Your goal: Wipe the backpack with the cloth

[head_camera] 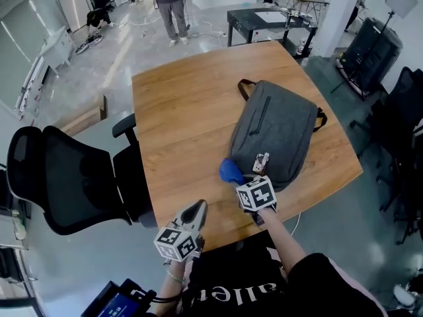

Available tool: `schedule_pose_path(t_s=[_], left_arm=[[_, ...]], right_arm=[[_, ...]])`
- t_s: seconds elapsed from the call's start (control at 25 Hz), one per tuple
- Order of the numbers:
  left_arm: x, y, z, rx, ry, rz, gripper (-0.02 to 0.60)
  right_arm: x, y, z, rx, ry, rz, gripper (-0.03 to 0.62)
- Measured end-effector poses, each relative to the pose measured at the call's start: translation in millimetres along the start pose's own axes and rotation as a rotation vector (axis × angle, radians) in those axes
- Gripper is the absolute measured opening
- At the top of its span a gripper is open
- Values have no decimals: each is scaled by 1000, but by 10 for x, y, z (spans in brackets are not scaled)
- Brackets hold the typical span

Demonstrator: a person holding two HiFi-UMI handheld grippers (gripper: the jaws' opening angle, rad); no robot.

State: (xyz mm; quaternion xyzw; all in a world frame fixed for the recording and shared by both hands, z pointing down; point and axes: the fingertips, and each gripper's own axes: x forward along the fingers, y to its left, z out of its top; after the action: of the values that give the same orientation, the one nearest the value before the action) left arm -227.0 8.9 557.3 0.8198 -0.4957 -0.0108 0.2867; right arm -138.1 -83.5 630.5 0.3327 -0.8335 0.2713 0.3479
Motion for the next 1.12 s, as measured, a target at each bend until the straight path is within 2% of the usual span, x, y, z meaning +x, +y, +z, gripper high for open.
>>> schedule_pose_path(t_s=[0.36,0.56,0.68,0.84,1.12], left_arm=[[123,-115,-8,8,19,-45,2],[204,-196,22,16,29,-70,2],[213,-208,9,17,36,-75,2],[243,-238,9,16,29,-78,2],[296,-249,46,-1,8,-61,2]], right_arm=[[-551,-298,-635,12,52,-52,86],[-798,-510,-926,70,74,-95,86],[-884,-517,-973,38,99,-90,86],[-982,-345,-656,-132,89,-4,86],[-721,153,392,-594,104,172,86]])
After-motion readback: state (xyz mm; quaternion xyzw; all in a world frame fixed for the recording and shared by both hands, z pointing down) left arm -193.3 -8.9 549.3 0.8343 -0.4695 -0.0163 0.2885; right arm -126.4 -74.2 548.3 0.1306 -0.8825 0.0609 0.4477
